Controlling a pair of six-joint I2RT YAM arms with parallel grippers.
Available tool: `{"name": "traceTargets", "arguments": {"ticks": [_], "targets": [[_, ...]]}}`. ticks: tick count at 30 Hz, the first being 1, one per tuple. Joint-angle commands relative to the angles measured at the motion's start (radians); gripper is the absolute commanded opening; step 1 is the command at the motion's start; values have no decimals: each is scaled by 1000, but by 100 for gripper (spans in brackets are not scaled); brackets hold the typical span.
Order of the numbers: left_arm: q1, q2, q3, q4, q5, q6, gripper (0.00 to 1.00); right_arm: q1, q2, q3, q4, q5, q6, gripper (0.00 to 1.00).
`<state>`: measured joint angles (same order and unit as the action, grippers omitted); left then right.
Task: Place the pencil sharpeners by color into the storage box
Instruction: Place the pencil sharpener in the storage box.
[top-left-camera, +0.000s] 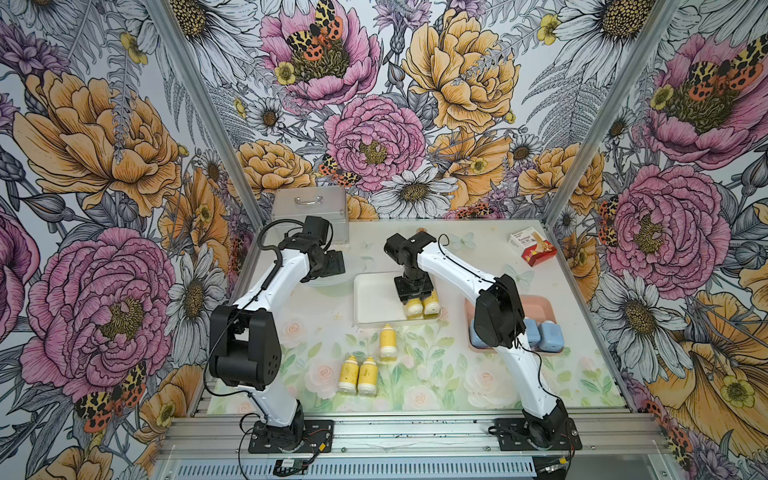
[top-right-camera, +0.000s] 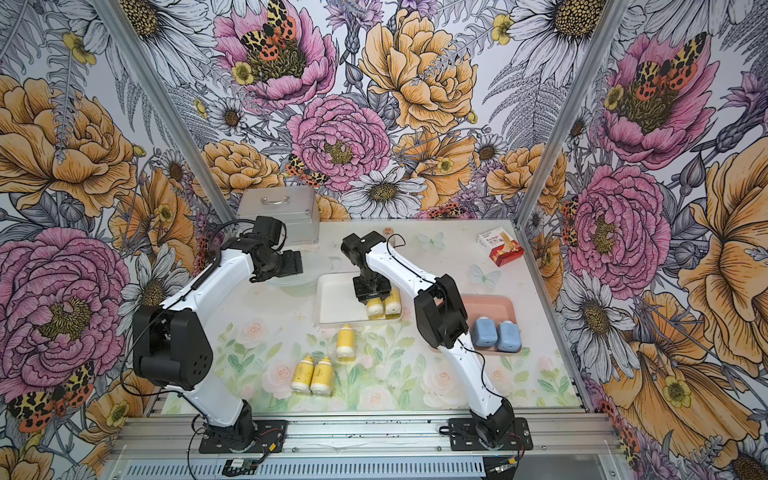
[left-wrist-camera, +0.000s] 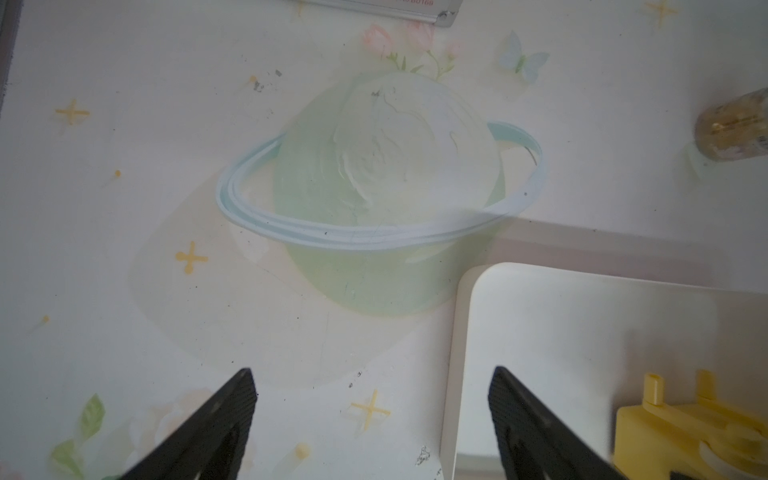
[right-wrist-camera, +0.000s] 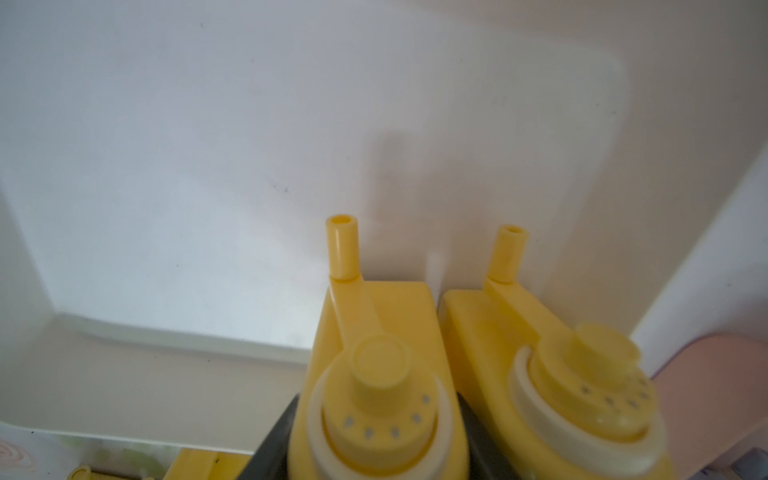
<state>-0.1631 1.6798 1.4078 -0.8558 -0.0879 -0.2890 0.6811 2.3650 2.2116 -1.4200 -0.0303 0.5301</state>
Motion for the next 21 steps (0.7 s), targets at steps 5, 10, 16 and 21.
{"name": "traceTargets", "arguments": {"ticks": [5, 10, 16, 21], "targets": [[9, -36, -9, 26, 24, -14, 88, -6, 19, 26, 21, 5, 18, 39], [8, -36, -9, 27, 27, -14, 88, -6, 26, 25, 25, 7, 20, 40], [9, -34, -9, 28, 28, -13, 88, -7, 35, 24, 27, 8, 22, 42], [9, -34, -9, 28, 29, -13, 88, -7, 41, 22, 29, 12, 25, 43]]}}
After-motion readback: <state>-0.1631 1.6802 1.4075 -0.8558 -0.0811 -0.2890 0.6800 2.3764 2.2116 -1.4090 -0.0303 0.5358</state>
